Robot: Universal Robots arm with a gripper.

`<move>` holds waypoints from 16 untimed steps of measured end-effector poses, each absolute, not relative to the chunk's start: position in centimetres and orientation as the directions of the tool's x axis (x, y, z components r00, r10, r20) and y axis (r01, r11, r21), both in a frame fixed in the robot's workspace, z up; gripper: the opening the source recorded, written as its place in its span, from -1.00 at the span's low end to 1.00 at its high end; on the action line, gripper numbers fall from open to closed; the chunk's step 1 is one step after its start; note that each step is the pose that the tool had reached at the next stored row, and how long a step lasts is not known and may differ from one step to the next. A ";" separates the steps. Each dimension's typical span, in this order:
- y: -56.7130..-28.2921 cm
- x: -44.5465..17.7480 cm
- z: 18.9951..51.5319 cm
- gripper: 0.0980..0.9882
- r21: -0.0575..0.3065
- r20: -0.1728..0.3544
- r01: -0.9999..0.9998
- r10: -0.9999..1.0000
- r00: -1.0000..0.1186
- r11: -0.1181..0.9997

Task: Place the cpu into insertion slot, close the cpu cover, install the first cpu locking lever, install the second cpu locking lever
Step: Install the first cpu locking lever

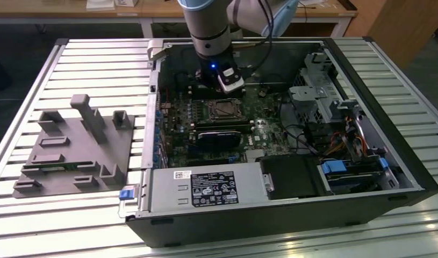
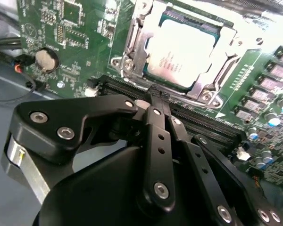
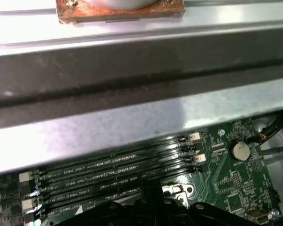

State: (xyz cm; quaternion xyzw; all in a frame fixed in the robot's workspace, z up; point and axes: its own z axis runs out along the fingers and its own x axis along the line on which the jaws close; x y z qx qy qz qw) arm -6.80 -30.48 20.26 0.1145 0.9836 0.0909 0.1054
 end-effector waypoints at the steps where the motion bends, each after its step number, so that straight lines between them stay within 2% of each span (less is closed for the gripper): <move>1: -30.5 -6.7 20.3 -0.98 0.194 -0.183 0.207 0.243 -0.953 0.959; 16: -30.6 -6.0 20.2 -0.98 0.017 -0.162 0.213 0.213 -0.963 0.977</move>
